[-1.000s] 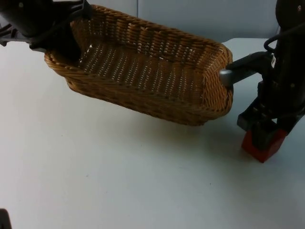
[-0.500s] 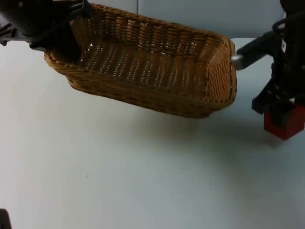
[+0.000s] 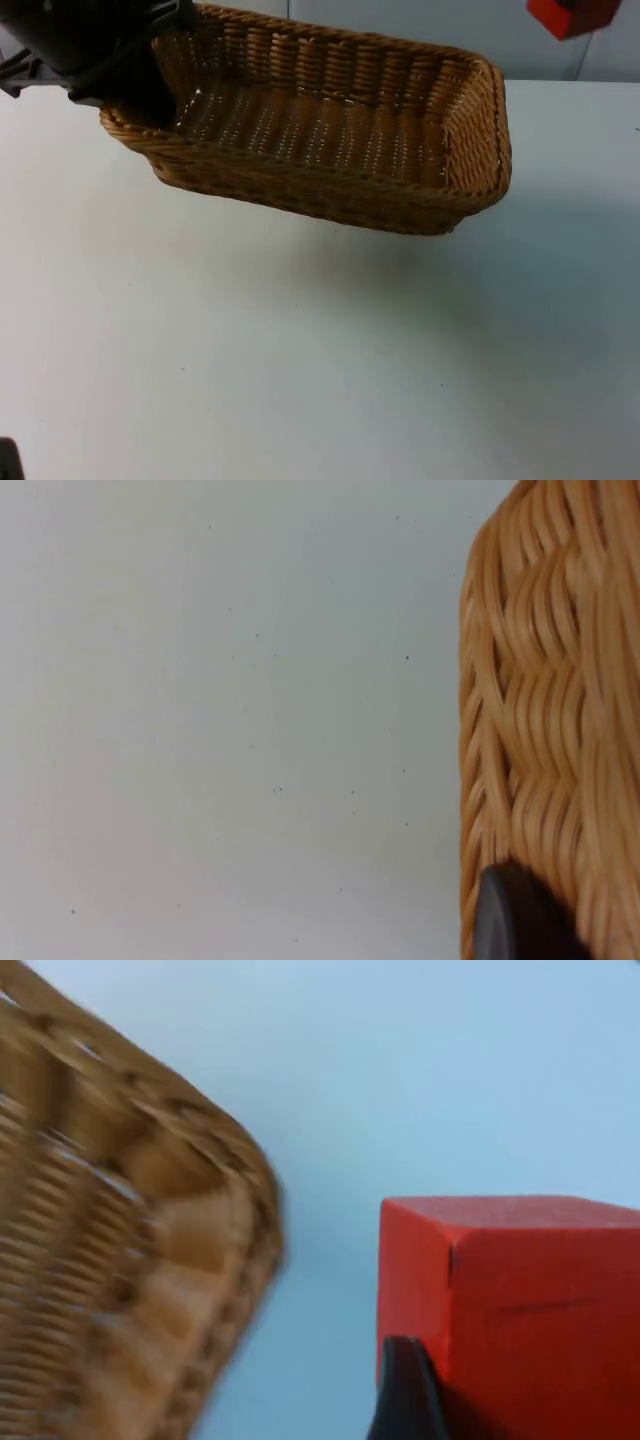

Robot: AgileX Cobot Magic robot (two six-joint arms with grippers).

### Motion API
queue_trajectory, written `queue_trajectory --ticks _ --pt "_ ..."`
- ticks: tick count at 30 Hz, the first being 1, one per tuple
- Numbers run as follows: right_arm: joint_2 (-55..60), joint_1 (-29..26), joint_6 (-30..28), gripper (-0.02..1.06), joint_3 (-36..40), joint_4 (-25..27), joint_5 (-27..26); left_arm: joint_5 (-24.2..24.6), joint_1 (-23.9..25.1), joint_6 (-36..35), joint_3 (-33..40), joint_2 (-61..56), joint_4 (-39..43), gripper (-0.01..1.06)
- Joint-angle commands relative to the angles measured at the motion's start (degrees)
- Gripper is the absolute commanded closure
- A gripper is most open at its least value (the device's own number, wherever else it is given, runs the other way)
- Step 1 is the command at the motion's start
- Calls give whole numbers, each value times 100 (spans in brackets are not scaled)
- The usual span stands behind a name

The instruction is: Pick up the basket with the left hand and place the cube into the basket with the right hand.

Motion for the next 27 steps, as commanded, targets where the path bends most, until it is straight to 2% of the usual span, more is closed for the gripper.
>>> queue_trajectory --ticks 1,3,4,6,8,13,19,22,24,26,27 --pt "-81 -3 -336 86 -326 929 123 -21 -28 -67 -10 -86 -220 105" --pt "-81 -3 -688 86 -380 2077 28 -21 -28 -67 -10 -86 -220 105" --pt "-81 -3 -688 86 -380 2077 28 -21 -28 -67 -10 -86 -220 105" --pt "26 -3 -1027 86 -380 3016 6 -32 -28 -67 -10 -86 -220 105" --pt "205 -3 -1175 86 -380 3480 -30 -32 -28 -67 -10 -86 -220 105" --pt "571 -3 -1240 86 -380 3974 -116 -32 -28 -67 -10 -86 -220 105" --pt "875 35 -1167 86 -380 3986 -142 -32 -28 -67 -10 -86 -220 105" --pt "975 111 -1167 80 -380 3961 -297 -32 -28 -67 -10 -86 -220 105" --pt "1012 160 -1167 65 -380 3961 -401 -32 -28 -67 -10 -86 -220 105" --pt "1026 247 -1137 42 -380 3909 -463 -47 -28 -67 -10 -86 -220 105" --pt "1026 247 -1137 42 -380 3909 -463 -47 -28 -67 -10 -86 -220 105"
